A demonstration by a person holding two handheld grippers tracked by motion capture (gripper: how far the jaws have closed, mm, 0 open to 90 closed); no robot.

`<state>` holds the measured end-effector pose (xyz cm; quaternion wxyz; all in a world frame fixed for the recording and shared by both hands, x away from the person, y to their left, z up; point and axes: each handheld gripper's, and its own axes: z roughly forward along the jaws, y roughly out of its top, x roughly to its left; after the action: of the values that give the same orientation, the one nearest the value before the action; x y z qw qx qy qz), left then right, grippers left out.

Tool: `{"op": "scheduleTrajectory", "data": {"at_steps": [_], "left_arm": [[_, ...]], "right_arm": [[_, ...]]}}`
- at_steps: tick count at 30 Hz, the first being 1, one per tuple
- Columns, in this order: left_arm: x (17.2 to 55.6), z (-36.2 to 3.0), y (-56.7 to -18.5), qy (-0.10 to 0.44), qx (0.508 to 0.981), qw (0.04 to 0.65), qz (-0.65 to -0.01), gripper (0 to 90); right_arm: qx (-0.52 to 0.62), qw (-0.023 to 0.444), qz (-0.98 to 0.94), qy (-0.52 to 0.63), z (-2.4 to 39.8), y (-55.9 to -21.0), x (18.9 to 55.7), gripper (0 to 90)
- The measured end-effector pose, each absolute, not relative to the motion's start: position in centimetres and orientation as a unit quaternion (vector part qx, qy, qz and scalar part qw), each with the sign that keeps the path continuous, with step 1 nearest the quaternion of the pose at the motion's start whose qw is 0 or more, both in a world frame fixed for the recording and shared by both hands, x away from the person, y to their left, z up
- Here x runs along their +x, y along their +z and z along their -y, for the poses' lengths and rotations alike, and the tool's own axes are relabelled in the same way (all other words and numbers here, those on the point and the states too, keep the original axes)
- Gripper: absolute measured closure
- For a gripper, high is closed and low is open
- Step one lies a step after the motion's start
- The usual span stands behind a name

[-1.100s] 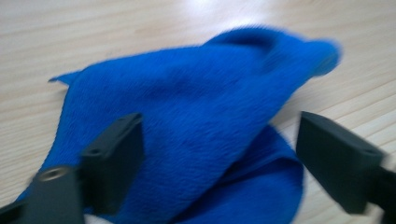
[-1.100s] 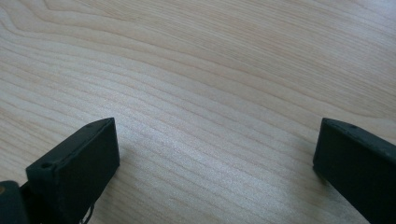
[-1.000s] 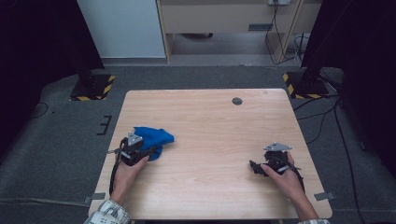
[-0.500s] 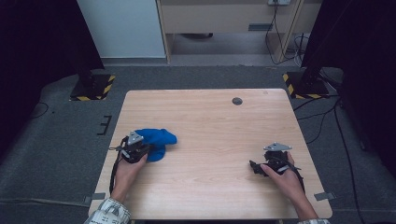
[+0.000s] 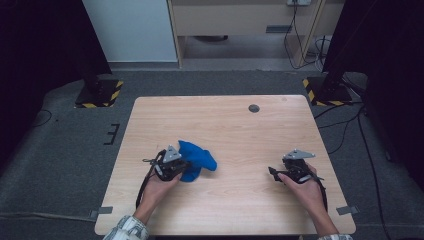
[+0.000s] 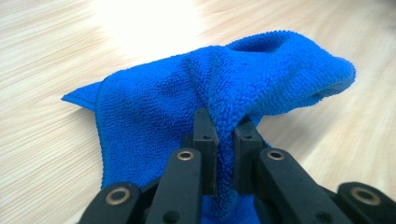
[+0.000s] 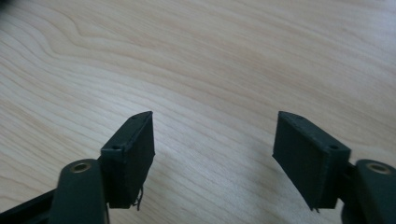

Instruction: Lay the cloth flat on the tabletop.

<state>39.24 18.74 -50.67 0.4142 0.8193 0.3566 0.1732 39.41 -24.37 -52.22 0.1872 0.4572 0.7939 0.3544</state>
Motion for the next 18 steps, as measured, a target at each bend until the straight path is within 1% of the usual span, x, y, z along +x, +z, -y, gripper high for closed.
{"op": "scheduleTrajectory", "data": {"at_steps": [1,2,3,5,7,11,12,13,14,16,17,18], "left_arm": [[38.9,-17.5,-50.6,0.168,0.826,0.417,-0.34,83.2],[38.7,-16.9,-50.5,0.165,0.829,0.419,-0.331,83.1],[38.5,-16.3,-50.4,0.164,0.832,0.42,-0.323,83.1],[38.1,-15.2,-50.3,0.158,0.834,0.427,-0.311,83.0],[37.7,-14.1,-50.1,0.159,0.837,0.431,-0.296,82.9],[37.5,-12.4,-50.3,0.151,0.841,0.432,-0.289,82.2],[37.5,-12.4,-50.3,0.151,0.841,0.432,-0.289,82.0],[37.5,-12.2,-50.4,0.15,0.841,0.433,-0.287,82.0],[37.5,-11.7,-50.6,0.152,0.841,0.433,-0.286,79.3],[37.7,-11.5,-50.7,0.155,0.837,0.436,-0.293,71.6],[37.7,-11.5,-50.7,0.154,0.833,0.441,-0.297,65.6],[37.7,-11.6,-50.6,0.153,0.829,0.446,-0.301,56.6]], "right_arm": [[0.453,0.188,-0.794,0.358,24.2,-52.0,39.4,38.1],[0.449,0.186,-0.796,0.361,24.1,-51.8,39.2,41.6],[0.44,0.189,-0.799,0.363,23.9,-51.7,39.2,43.3],[0.429,0.188,-0.803,0.369,23.5,-51.3,39.0,49.7],[0.421,0.186,-0.804,0.376,23.1,-51.0,38.9,54.3],[0.406,0.185,-0.809,0.383,22.3,-50.7,38.7,62.6],[0.406,0.185,-0.809,0.383,22.3,-50.7,38.7,62.6],[0.402,0.184,-0.811,0.384,22.2,-50.6,38.7,64.8],[0.398,0.182,-0.811,0.389,21.9,-50.5,38.6,68.4],[0.393,0.18,-0.811,0.395,21.5,-50.2,38.5,70.4],[0.392,0.179,-0.81,0.397,21.2,-50.1,38.4,70.7],[0.388,0.176,-0.811,0.401,20.9,-49.9,38.4,70.7]]}}
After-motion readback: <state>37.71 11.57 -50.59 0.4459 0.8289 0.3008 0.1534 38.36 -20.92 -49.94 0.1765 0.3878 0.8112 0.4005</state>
